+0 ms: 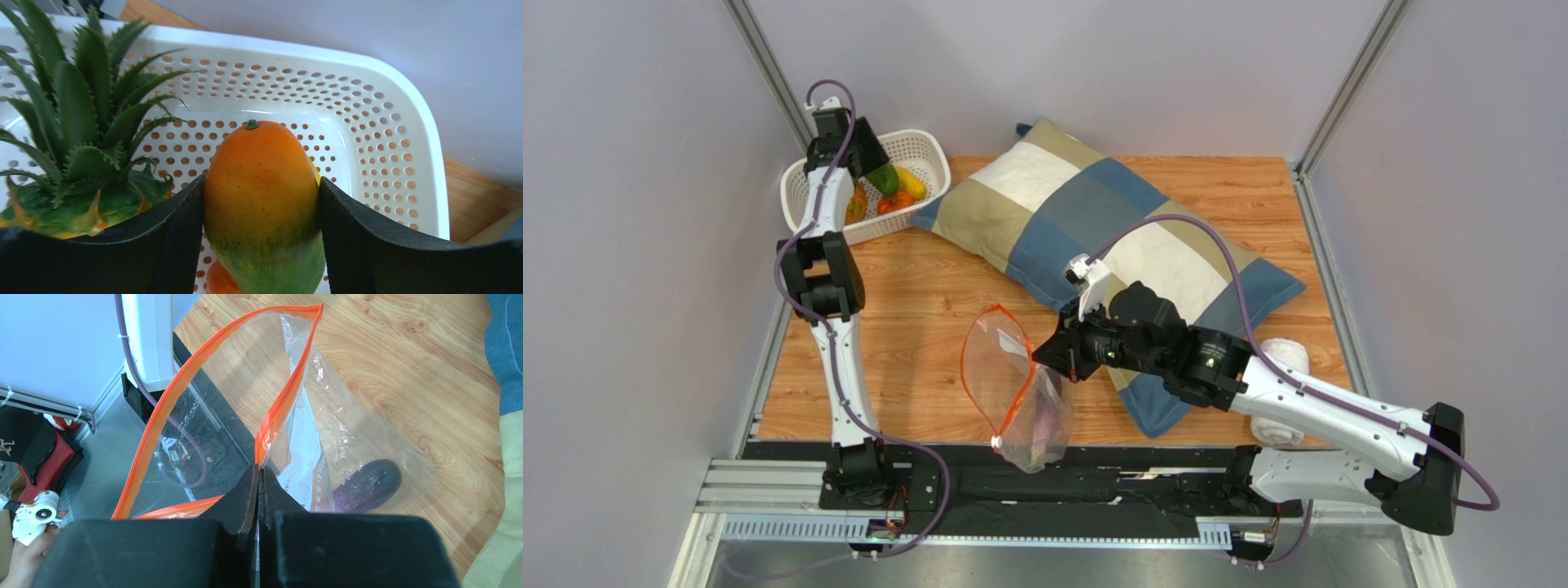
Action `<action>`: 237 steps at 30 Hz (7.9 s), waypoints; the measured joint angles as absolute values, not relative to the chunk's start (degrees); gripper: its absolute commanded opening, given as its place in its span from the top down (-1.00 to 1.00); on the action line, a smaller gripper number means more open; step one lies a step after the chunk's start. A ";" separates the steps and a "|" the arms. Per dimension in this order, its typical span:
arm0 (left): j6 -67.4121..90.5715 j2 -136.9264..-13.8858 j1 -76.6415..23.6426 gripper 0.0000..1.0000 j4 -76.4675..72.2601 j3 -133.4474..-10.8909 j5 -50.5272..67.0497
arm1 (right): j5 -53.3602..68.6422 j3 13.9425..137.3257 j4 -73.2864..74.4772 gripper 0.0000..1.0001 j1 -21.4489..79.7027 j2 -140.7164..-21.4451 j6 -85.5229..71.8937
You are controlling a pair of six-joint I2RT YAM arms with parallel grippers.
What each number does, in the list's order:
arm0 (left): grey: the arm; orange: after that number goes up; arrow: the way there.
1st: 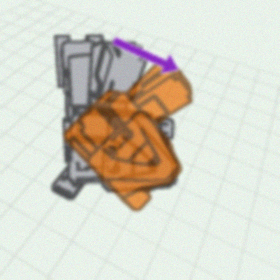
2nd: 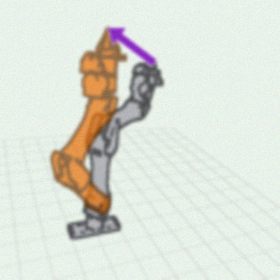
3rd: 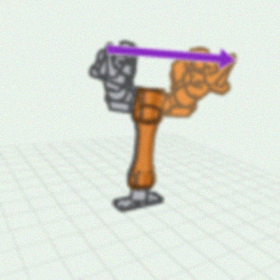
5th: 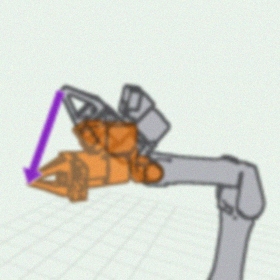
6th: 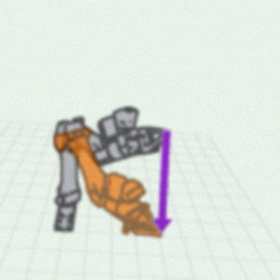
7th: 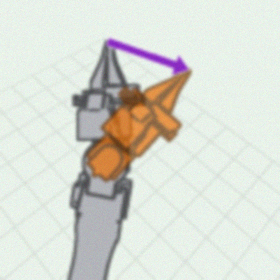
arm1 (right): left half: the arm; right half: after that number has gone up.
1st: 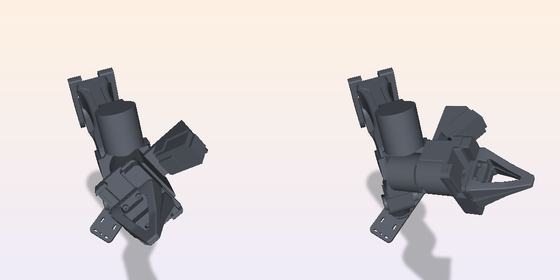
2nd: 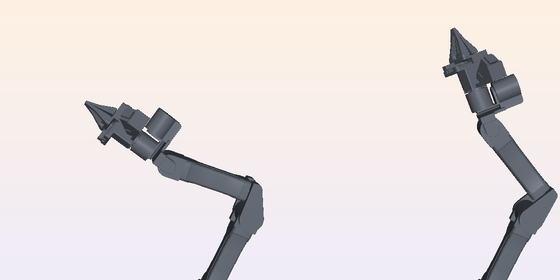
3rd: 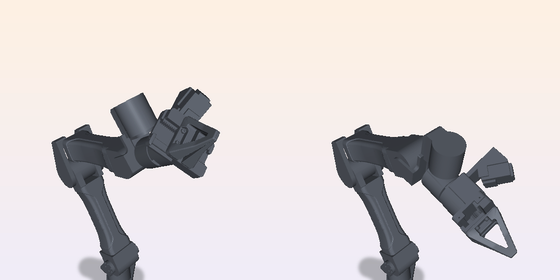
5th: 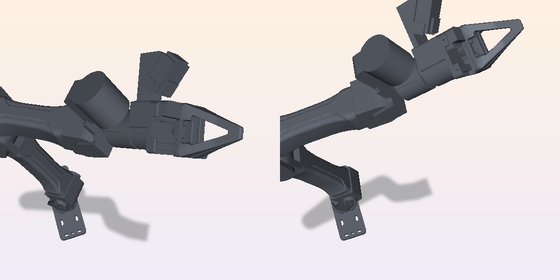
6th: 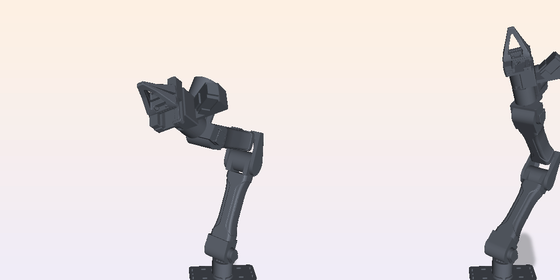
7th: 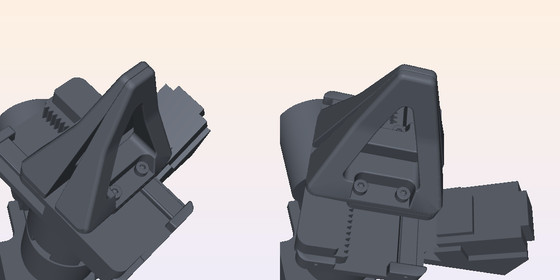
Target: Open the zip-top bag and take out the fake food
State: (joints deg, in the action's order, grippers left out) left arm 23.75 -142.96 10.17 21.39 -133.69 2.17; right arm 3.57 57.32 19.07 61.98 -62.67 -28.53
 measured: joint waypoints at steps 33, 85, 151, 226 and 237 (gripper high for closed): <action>33.82 -56.47 -7.42 0.94 30.35 -64.45 30.59 | 19.90 75.07 19.49 1.00 50.17 -86.91 -21.23; 54.15 -46.92 -29.21 1.00 38.85 -42.44 -3.55 | -13.89 74.63 7.84 1.00 64.82 -86.94 -37.54; 47.79 -56.14 -27.31 0.85 17.12 -30.63 21.63 | -13.54 50.78 22.44 0.91 56.97 -80.58 -39.00; 40.58 -52.25 -29.56 1.00 11.07 -27.14 18.85 | 2.33 45.30 9.98 -0.61 53.54 -80.60 -33.50; 43.90 -47.33 -29.56 1.00 18.06 -29.56 24.43 | 18.31 30.52 -5.17 -0.92 55.22 -69.14 -25.85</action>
State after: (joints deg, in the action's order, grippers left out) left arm 43.90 -47.33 -29.56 18.06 -29.56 24.43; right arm 18.31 30.52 -5.17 55.22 -69.14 -25.85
